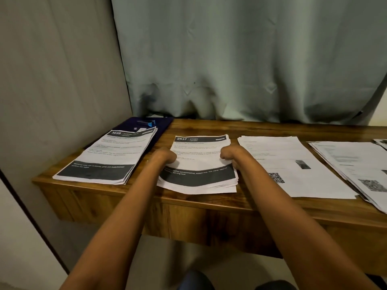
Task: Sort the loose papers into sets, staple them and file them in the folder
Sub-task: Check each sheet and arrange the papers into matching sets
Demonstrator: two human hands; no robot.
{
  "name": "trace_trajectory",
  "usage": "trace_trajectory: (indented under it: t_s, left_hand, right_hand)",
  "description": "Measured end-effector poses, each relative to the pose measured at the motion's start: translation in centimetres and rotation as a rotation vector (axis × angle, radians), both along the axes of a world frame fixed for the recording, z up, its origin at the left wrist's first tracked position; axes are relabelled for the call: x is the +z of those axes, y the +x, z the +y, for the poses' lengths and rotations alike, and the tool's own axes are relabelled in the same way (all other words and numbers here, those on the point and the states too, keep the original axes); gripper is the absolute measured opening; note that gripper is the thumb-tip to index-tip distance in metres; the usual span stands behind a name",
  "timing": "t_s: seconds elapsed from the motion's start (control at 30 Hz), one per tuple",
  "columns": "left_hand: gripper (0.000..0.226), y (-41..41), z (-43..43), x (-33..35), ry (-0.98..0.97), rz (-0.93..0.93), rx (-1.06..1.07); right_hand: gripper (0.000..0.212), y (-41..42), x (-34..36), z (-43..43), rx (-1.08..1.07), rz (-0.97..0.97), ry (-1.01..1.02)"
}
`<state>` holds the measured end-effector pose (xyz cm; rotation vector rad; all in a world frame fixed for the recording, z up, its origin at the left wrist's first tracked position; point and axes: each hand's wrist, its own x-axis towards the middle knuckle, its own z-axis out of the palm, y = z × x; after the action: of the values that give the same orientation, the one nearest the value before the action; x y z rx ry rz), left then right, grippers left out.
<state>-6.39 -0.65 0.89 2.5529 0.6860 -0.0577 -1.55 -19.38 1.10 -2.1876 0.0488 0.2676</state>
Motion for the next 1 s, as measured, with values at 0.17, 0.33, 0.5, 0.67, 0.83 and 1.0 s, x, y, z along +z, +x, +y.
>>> trace_trajectory:
  t_s: [0.17, 0.33, 0.5, 0.67, 0.83, 1.0]
  left_hand:
    - [0.039, -0.1, -1.2, -0.1, -0.085, -0.113, 0.075]
    - [0.033, 0.3, -0.6, 2.1, -0.305, -0.53, 0.046]
    - [0.027, 0.4, -0.4, 5.3, -0.274, -0.891, -0.117]
    - [0.035, 0.1, 0.1, 2.9, -0.296, -1.028, -0.183]
    - [0.044, 0.1, 0.9, -0.3, -0.329, -1.011, -0.18]
    - [0.038, 0.6, 1.3, -0.3, -0.248, -0.917, -0.144]
  right_hand:
    - [0.02, -0.1, -0.7, 0.2, -0.083, -0.071, 0.266]
    - [0.034, 0.3, 0.1, 0.1, -0.102, -0.371, 0.525]
    - [0.03, 0.6, 3.1, 0.7, -0.123, -0.535, 0.674]
    - [0.025, 0.6, 1.8, 1.3, -0.067, -0.523, 0.56]
    - [0.033, 0.5, 0.1, 1.9, -0.06, -0.535, 0.376]
    - [0.033, 0.4, 0.6, 2.0, -0.082, -0.537, 0.189]
